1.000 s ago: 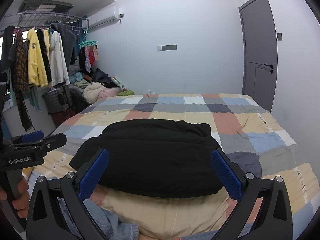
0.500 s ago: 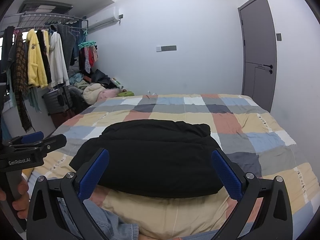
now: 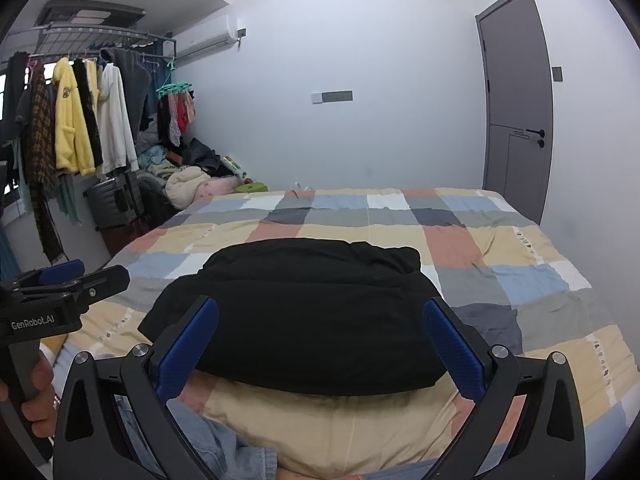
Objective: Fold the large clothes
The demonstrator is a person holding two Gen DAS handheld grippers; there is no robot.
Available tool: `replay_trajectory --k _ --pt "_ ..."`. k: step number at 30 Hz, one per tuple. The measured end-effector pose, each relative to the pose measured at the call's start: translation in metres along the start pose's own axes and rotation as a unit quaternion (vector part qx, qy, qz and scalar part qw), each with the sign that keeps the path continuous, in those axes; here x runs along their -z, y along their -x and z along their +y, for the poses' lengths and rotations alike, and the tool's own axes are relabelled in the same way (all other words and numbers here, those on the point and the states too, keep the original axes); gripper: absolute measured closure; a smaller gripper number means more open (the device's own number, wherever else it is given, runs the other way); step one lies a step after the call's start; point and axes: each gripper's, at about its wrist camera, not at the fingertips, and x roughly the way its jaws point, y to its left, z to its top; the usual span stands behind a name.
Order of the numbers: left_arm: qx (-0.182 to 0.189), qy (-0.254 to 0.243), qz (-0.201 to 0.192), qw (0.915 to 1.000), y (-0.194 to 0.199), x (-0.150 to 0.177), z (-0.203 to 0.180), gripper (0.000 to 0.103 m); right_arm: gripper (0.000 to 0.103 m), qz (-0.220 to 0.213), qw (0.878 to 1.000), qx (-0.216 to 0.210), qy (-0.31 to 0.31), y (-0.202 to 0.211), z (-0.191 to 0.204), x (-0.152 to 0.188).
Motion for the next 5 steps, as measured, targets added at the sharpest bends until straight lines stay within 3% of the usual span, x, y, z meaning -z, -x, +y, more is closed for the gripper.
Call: replay_trajectory --k 5 --pt "-0.001 0.003 0.001 1.0000 -0.0010 0.0000 -0.0001 0.000 0.000 0.001 1.000 0.004 0.000 -0.0003 0.0003 0.0003"
